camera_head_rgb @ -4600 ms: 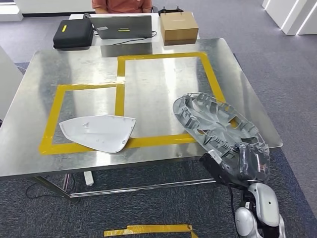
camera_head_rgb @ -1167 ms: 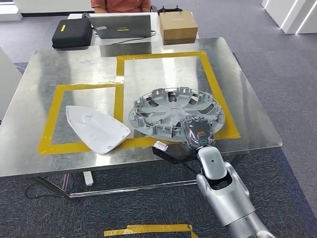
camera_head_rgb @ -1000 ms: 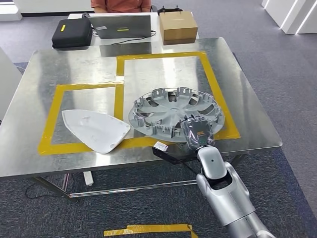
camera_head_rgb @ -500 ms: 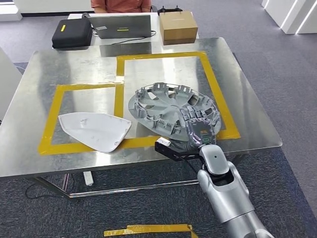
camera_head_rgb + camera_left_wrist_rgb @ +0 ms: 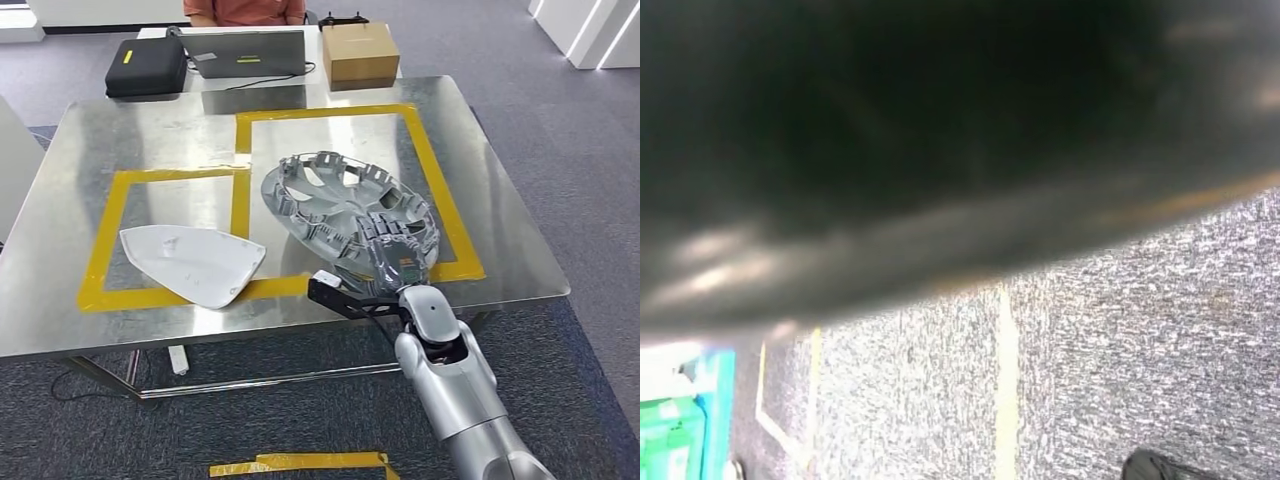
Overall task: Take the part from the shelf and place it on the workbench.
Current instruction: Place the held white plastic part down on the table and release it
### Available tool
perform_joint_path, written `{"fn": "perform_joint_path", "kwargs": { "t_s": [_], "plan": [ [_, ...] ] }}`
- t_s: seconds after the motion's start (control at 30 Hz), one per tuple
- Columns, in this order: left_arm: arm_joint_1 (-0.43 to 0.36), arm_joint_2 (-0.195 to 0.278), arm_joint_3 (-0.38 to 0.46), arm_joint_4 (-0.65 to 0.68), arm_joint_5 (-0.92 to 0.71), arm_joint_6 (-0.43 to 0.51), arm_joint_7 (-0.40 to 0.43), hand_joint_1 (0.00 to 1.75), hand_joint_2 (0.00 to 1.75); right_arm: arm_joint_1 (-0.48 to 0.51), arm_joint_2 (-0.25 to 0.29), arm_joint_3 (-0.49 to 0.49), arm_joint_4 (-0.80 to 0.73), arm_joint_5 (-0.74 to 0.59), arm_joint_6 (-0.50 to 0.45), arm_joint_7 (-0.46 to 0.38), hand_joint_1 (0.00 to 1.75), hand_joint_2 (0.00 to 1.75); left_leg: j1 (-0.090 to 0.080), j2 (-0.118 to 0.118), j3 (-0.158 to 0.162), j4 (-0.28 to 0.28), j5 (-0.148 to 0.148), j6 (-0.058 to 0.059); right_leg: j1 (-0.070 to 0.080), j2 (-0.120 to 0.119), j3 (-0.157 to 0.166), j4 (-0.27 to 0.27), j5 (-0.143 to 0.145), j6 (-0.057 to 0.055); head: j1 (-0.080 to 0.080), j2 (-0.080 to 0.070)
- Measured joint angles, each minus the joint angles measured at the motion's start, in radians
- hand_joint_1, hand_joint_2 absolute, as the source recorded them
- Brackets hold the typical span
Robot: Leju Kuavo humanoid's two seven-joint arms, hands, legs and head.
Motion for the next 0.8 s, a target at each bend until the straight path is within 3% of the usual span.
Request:
{"fn": "perform_joint_path", "kwargs": {
  "t_s": [0.37,0.57,0.67,0.8],
  "plan": [
    [0.000,0.016,0.006,0.024,0.014,-0.012,0.001,0.00,0.00,-0.007,0.009,0.000,0.015,0.003,0.000,-0.002,0.00,0.00,0.000,0.000,0.000,0.000,0.000,0.000,0.000,0.000,0.000,0.000,0.000,0.000,0.000,0.000],
    [0.000,0.018,0.007,0.031,0.022,-0.011,0.002,0.00,0.00,-0.009,0.008,0.022,0.020,0.105,-0.032,0.013,0.00,0.00,0.000,0.000,0.000,0.000,0.000,0.000,0.000,0.000,0.000,0.000,0.000,0.000,0.000,0.000],
    [0.000,0.018,0.008,0.033,0.027,-0.011,0.006,0.00,0.00,-0.019,0.002,0.062,0.023,0.179,-0.092,0.054,0.00,0.00,0.000,0.000,0.000,0.000,0.000,0.000,0.000,0.000,0.000,0.000,0.000,0.000,0.000,0.000],
    [0.000,0.018,0.008,0.039,0.040,-0.011,0.011,0.00,0.00,-0.067,-0.021,0.195,0.022,0.208,-0.166,0.135,0.00,0.00,0.000,0.000,-0.001,0.000,0.000,0.000,0.000,0.001,-0.001,0.000,0.000,0.000,0.000,0.000]
  ]
}}
